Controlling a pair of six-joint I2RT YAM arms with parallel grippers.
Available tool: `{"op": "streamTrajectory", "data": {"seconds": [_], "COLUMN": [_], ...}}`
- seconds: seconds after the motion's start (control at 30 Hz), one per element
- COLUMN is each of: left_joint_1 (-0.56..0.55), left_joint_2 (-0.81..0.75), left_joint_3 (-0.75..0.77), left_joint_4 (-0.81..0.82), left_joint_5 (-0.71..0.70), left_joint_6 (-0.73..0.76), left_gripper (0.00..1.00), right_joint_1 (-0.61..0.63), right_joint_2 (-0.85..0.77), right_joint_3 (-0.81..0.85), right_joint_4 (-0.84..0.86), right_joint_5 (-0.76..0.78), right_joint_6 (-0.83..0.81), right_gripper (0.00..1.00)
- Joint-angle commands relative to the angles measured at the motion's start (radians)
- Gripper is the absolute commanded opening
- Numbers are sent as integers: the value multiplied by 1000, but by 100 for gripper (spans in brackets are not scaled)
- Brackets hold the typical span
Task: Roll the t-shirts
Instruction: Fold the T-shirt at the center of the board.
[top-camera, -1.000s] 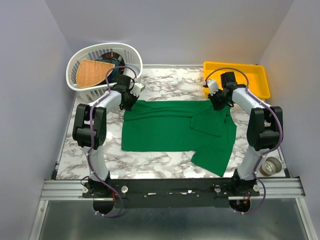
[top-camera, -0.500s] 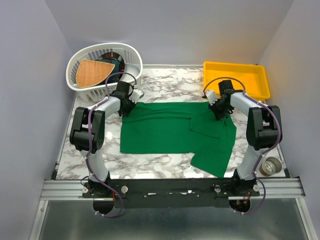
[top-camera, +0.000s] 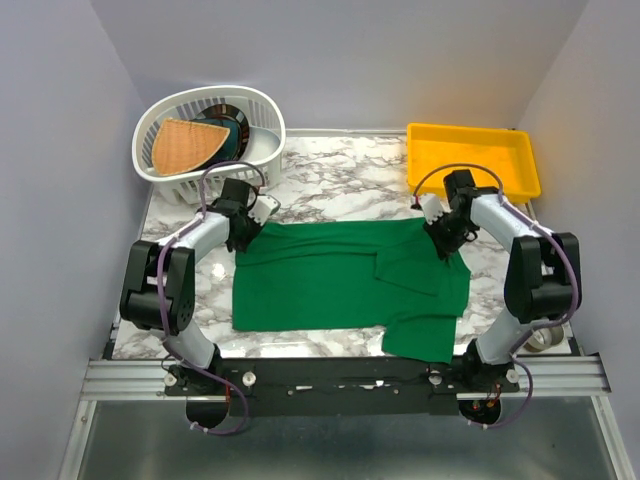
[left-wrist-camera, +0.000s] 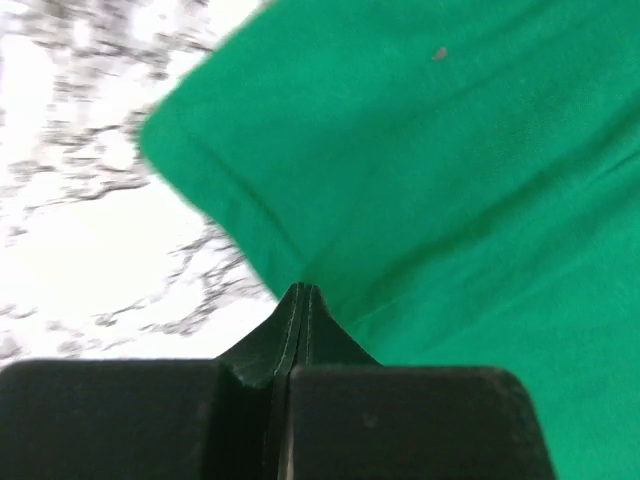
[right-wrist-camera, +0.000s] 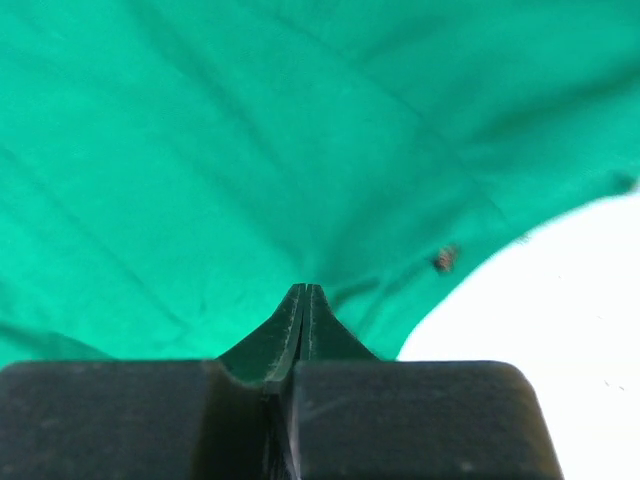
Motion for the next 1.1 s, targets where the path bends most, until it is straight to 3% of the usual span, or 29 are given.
{"op": "streamTrajectory", "data": {"seconds": [0.0,0.17,0.33,1.07], "left_joint_1": [8,13,22,19], "left_joint_2": [-62,125,185,290], "left_joint_3": [80,317,324,270], "left_joint_4": [17,-35,21,57], "left_joint_5": [-20,-29,-30,-105], "left_joint_6": [19,-16,-42,19], "left_gripper": [1,1,0,0], "right_joint_1": [-14,-28,-31,-56], "right_joint_2": [-89,70,184,274], "right_joint_3": [127,335,430,254], "right_joint_4": [27,36,58,173], "right_joint_5": [-35,-23,32,168], "right_joint_6": [76,86,25,-183], "right_gripper": [8,7,1,1]}}
